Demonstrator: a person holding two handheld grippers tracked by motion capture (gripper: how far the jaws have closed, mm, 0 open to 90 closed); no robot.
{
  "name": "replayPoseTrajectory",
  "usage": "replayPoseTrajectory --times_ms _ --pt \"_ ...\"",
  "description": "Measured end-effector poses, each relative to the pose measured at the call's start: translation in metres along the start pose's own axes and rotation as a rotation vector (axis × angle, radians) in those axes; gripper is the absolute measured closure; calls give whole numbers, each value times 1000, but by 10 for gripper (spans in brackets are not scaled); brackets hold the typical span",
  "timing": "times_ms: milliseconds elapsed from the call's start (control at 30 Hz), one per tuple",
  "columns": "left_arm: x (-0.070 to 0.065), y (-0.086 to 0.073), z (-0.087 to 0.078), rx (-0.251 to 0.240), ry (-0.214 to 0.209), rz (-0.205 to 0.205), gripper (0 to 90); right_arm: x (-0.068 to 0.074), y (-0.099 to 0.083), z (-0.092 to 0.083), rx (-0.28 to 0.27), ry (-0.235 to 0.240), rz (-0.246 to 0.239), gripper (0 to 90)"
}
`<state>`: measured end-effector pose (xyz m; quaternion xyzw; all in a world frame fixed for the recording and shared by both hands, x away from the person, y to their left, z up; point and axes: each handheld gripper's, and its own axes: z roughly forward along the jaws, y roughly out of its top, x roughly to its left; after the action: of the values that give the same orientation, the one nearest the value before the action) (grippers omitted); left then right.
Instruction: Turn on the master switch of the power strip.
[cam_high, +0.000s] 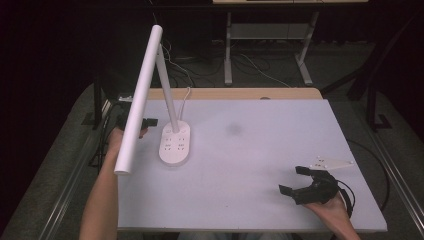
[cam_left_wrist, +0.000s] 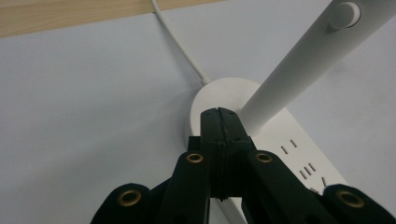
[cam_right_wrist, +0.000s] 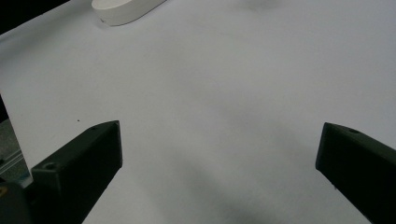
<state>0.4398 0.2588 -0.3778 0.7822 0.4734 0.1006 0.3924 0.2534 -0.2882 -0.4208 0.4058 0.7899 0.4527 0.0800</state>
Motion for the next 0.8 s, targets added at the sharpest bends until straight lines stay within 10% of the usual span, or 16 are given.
replayPoseTrajectory --times_ms 800 --pt "-12 -3 27 55 -29 23 900 1 -1 2 17 2 -13 1"
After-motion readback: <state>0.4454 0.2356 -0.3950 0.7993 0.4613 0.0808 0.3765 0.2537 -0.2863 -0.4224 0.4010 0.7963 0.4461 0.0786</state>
